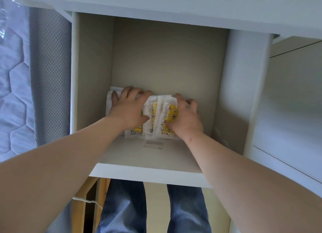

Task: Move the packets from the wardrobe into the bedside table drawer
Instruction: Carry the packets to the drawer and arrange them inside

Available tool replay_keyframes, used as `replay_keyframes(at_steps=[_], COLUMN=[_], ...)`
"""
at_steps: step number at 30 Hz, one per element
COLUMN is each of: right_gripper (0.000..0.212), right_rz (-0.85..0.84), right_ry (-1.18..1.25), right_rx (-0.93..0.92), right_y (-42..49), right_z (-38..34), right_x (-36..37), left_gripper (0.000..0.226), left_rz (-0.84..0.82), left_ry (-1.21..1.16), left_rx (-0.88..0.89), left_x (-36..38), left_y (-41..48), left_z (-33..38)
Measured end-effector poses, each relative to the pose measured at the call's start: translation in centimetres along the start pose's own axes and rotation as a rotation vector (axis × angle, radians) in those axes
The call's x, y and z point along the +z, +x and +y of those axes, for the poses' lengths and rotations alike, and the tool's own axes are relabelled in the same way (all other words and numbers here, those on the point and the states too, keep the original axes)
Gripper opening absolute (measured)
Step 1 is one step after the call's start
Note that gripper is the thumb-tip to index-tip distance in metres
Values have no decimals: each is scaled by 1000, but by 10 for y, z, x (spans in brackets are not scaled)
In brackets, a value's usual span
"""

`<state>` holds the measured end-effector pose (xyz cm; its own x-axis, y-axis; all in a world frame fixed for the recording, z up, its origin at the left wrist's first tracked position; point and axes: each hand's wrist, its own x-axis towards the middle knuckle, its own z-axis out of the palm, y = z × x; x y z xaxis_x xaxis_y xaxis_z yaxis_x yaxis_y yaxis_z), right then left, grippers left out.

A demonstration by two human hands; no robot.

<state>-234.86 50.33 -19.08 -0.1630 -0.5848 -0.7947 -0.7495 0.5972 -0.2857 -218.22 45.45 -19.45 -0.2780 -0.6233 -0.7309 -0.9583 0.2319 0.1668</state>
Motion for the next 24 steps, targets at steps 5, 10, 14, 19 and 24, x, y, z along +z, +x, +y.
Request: replay_keyframes(at_steps=[5,10,14,19,24], right_gripper=[93,93,98,99,96], right_rz=[-14,-15,-13,86,137], right_ry=[-37,-28,-4,102,212], right_rx=[-7,-46,-61,-102,-100], right_y=[-16,-53,-99,-167,-231], right_z=[0,-7,-12,-10,-8], right_x=[-14,-36,-66,-106,-127], left_gripper=[75,73,75,75,77], left_rz=[8,90,140,187,245], left_ry=[-29,-55,-60,-123,-152], left_rx=[-27,-28,-37,-27,-15], left_x=[-11,-37,-62,-95,-130], left_y=[-13,-46,-86,-150,-193], left_z=[14,36,61,97,121])
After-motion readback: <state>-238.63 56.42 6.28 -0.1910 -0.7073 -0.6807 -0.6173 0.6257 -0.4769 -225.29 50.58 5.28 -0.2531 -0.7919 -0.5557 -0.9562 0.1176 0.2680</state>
